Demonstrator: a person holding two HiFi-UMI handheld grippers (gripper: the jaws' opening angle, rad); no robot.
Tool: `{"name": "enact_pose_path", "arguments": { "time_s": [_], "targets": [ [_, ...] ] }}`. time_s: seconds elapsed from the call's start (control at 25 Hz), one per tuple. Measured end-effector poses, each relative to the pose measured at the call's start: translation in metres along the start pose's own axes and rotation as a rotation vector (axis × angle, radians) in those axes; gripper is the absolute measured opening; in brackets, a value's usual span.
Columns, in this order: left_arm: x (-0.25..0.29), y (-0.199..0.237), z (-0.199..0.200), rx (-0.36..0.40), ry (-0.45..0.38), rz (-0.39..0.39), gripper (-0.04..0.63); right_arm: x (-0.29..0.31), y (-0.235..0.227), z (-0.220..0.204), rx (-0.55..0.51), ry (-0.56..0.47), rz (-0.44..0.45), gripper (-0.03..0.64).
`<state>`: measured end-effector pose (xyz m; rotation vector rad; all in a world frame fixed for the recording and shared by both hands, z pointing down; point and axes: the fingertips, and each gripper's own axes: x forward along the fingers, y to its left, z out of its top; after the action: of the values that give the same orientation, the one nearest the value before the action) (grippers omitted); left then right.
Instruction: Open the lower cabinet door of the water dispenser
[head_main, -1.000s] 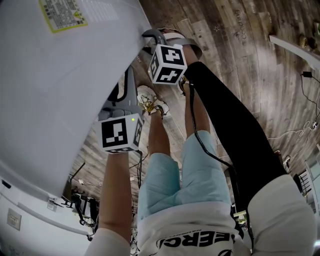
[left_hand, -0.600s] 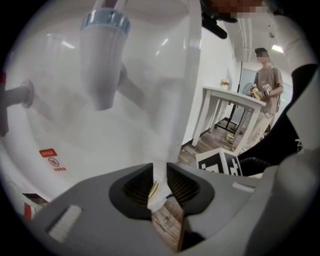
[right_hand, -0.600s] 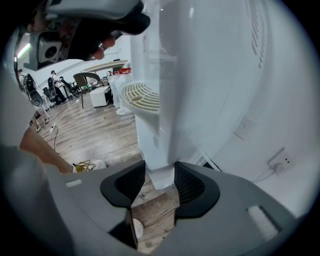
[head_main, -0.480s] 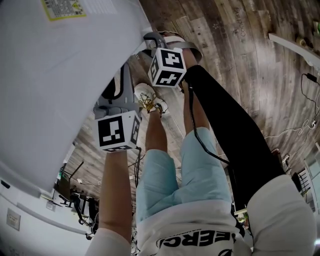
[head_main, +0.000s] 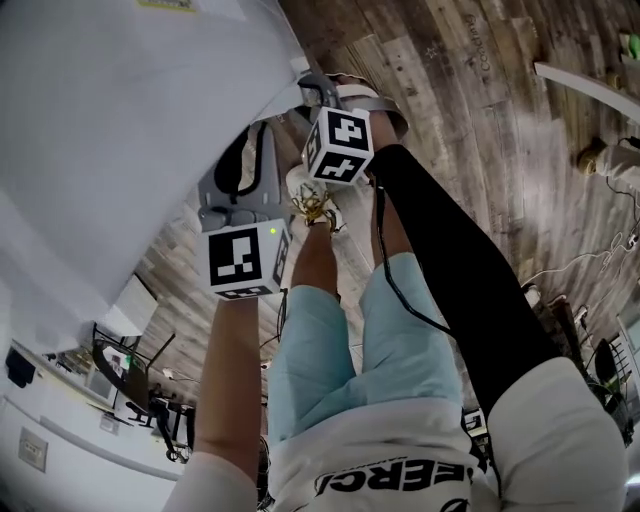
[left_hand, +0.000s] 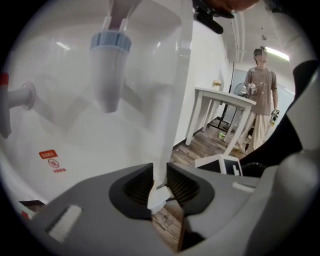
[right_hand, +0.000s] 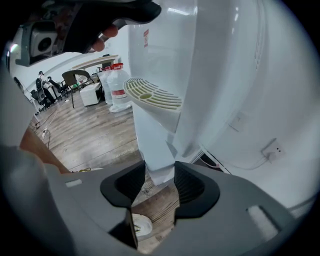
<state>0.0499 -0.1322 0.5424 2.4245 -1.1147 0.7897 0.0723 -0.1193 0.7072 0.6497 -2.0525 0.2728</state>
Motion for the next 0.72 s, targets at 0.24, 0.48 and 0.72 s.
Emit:
{"name": "enact_pose_path", "arguments": {
  "time_s": [0.24, 0.48, 0.72],
  "targets": [
    [-0.001, -0.007, -0.003, 0.059, 0.000, -0.053, 0.087, -0.002, 0.010, -0.001, 0.034, 0.007, -0.010, 0.181],
    [-0.009, -0.011, -0.010, 0.091, 0.014, -0.091, 0.087, -0.006, 0.021, -0.004, 0.062, 0.033, -0.024, 0.181],
    [-0.025, -0.008, -0.017, 0.102, 0.006, -0.124, 0.087, -0.010, 0.036, -0.007, 0.100, 0.046, -0.037, 0.181]
  ]
}}
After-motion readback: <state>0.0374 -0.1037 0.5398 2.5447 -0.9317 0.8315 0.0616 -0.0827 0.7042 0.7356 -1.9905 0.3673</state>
